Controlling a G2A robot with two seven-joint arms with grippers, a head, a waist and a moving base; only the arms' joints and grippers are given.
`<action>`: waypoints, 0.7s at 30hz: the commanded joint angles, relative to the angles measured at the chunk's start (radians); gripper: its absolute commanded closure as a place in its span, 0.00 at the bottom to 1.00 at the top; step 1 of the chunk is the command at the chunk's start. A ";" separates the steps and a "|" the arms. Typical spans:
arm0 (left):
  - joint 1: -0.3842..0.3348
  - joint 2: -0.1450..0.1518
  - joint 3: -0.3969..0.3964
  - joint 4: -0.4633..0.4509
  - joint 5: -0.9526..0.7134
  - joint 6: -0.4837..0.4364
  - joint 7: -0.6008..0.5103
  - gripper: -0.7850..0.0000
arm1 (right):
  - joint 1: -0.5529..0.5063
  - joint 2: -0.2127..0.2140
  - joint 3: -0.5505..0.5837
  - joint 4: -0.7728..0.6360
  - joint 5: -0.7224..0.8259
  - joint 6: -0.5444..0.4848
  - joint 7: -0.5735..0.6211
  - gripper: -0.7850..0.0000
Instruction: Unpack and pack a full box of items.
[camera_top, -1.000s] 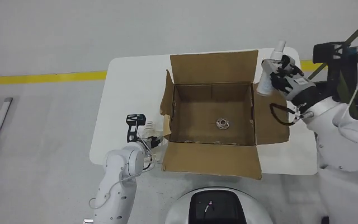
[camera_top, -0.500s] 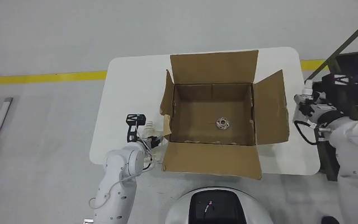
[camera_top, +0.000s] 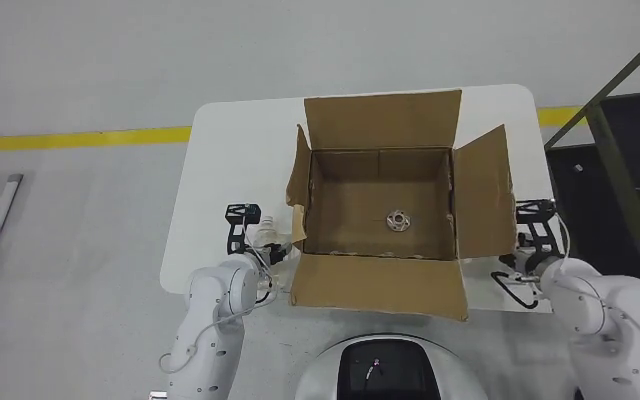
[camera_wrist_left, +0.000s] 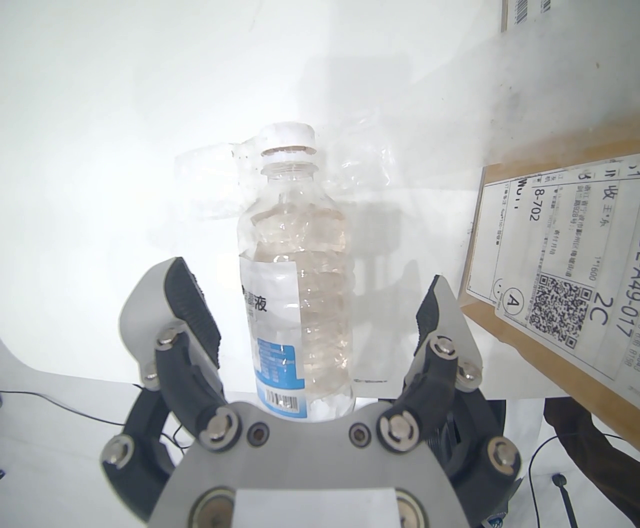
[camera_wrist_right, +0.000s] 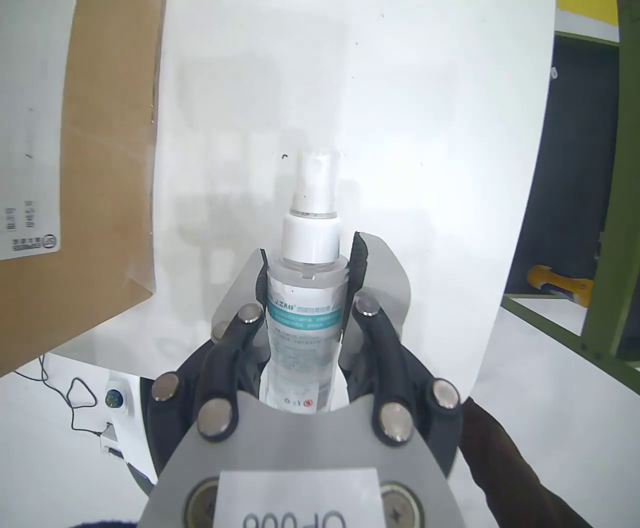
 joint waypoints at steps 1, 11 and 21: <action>0.000 0.000 0.000 0.000 0.000 0.000 0.000 0.00 | 0.005 0.000 -0.012 0.017 0.002 0.000 -0.008 1.00; 0.000 0.000 0.000 0.000 0.000 0.000 0.000 0.00 | 0.036 0.005 -0.061 0.079 -0.024 -0.014 -0.008 0.82; 0.000 0.000 0.000 0.000 0.000 0.000 0.000 0.00 | 0.051 0.011 -0.077 0.093 -0.033 -0.013 0.003 0.54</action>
